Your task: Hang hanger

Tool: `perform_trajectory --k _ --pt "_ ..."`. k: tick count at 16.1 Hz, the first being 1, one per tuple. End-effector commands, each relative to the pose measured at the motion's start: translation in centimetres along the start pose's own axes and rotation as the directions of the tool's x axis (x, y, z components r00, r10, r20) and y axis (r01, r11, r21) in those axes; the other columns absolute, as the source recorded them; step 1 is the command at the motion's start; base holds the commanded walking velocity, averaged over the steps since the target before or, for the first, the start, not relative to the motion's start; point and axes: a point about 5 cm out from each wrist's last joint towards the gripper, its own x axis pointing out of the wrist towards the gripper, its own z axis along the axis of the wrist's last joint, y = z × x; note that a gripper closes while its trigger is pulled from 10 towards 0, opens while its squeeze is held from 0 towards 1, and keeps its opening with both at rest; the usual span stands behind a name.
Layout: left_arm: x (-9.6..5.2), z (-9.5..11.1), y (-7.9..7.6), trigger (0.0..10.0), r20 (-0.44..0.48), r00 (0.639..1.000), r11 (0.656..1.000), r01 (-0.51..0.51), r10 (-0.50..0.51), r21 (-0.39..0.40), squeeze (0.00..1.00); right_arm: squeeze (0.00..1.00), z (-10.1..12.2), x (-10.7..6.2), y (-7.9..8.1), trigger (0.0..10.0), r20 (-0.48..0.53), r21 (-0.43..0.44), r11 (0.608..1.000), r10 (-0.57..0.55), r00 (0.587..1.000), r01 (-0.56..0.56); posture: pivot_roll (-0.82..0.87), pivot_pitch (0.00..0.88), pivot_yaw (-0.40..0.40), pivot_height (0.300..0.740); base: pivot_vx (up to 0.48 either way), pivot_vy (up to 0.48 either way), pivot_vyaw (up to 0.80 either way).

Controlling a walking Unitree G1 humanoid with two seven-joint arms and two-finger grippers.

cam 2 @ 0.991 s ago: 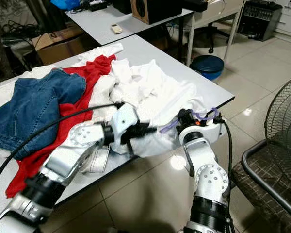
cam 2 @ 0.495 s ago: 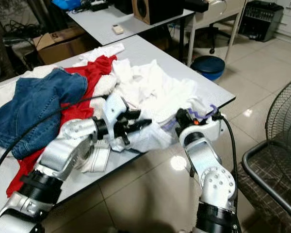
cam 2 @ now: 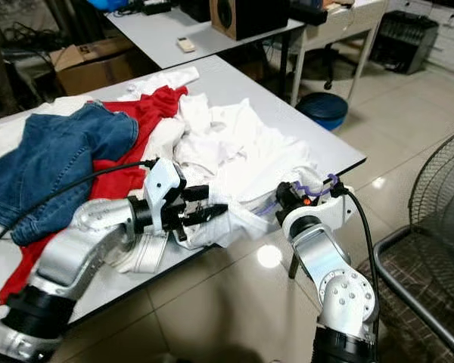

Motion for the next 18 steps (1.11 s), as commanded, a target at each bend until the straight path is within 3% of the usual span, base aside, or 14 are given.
perform_trajectory --k 1,3,5,7,8,9,15,18 --pt "-0.2 1.2 0.0 10.0 0.012 1.000 0.999 0.026 -0.026 0.028 1.00 0.00 -1.4 0.1 0.4 10.0 -0.064 -0.022 1.000 0.014 0.998 -0.016 -0.03 0.000 0.074 0.740 0.000 0.000 0.00" --pt "-1.4 0.2 -0.7 10.0 -0.094 0.984 0.988 0.154 -0.154 -0.006 1.00 0.00 -1.0 0.2 0.4 10.0 -0.056 -0.043 0.999 0.012 0.998 -0.014 -0.03 0.000 0.087 0.740 0.000 0.000 0.00" --pt "-1.8 -0.6 0.0 10.0 -0.168 0.979 0.993 0.120 -0.117 0.008 1.00 0.00 -0.2 0.2 0.1 10.0 -0.025 -0.038 0.999 0.002 1.000 -0.002 -0.04 0.000 0.097 0.740 0.000 0.000 0.00" --pt "-2.4 -0.3 0.2 10.0 -0.194 0.970 0.989 0.150 -0.145 0.012 1.00 0.00 0.4 0.0 -0.3 10.0 -0.005 -0.047 0.999 -0.007 1.000 0.006 -0.04 0.000 0.104 0.740 0.000 0.000 0.00" --pt "-2.9 -0.1 0.6 10.0 -0.189 0.972 0.990 0.142 -0.138 0.008 0.07 0.00 0.8 -0.3 -0.6 10.0 0.009 -0.054 0.998 -0.013 1.000 0.014 -0.04 0.000 0.111 0.740 0.000 0.000 0.00" --pt "-3.4 -0.1 0.8 10.0 -0.185 0.974 0.992 0.129 -0.128 -0.004 0.00 0.00 1.1 -0.7 -0.9 10.0 0.020 -0.057 0.998 -0.020 1.000 0.022 -0.04 0.000 0.114 0.740 0.000 0.000 0.00" --pt "-6.2 -0.8 0.4 10.0 -0.095 0.994 0.983 0.041 -0.059 -0.180 0.00 0.00 3.0 -3.3 -2.6 10.0 0.102 -0.008 0.996 -0.091 0.991 0.092 -0.07 0.000 0.125 0.740 0.000 0.000 0.00" --pt "-6.6 -1.6 0.5 10.0 -0.103 0.992 0.984 -0.091 0.075 -0.151 0.00 0.00 6.1 -4.5 -3.0 10.0 0.187 -0.027 0.994 -0.103 0.977 0.110 -0.07 0.000 0.115 0.740 0.000 0.000 0.00"
